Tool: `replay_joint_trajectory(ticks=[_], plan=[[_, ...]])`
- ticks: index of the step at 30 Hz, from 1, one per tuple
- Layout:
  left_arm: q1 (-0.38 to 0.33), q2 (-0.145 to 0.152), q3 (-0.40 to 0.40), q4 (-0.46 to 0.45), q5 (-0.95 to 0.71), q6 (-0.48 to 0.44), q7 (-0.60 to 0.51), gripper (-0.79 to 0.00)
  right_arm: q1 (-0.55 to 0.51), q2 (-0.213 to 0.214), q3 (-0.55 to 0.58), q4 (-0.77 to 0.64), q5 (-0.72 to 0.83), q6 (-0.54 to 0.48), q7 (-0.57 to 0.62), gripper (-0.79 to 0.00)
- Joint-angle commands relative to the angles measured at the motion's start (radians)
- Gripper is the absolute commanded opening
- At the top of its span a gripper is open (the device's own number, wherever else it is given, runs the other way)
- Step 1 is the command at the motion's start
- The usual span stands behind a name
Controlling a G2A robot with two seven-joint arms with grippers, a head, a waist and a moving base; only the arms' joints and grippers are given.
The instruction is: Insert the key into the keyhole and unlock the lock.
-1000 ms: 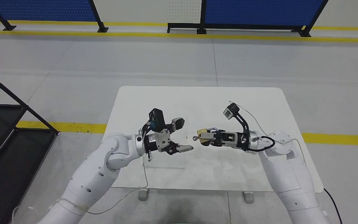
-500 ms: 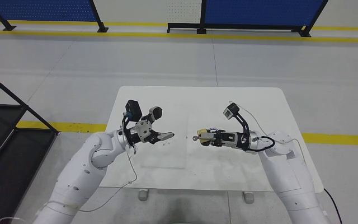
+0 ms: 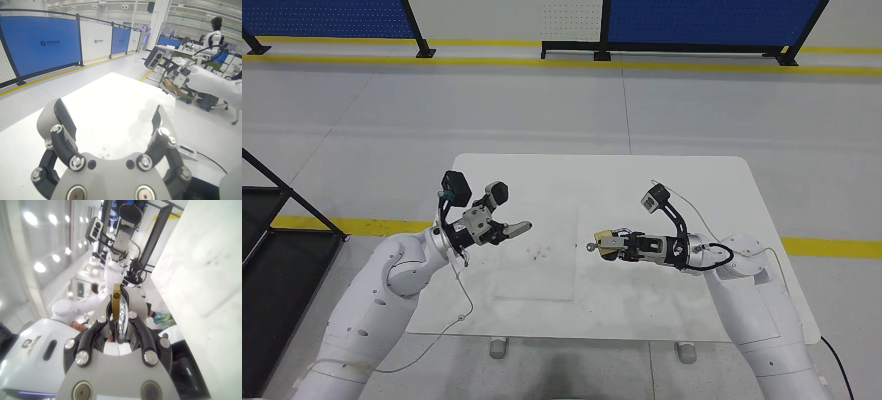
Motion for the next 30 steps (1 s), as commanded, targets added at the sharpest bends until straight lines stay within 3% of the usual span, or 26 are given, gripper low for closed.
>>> replay_joint_trajectory(ticks=[1, 11, 17, 30], plan=[[0.0, 0.0, 0.0, 0.0, 0.0, 0.0, 0.0, 0.0, 0.0, 0.0, 0.0, 0.0, 0.0, 0.0, 0.0, -0.785], [0.0, 0.0, 0.0, 0.0, 0.0, 0.0, 0.0, 0.0, -0.005, 0.0, -0.002, -0.002, -0.006, 0.002, -0.014, -0.785], [0.0, 0.0, 0.0, 0.0, 0.0, 0.0, 0.0, 0.0, 0.004, 0.008, -0.019, 0.03, -0.237, 0.048, -0.216, -0.785], [0.0, 0.0, 0.0, 0.0, 0.0, 0.0, 0.0, 0.0, 0.153, -0.03, -0.183, 0.308, -0.378, 0.118, -0.417, -0.785]])
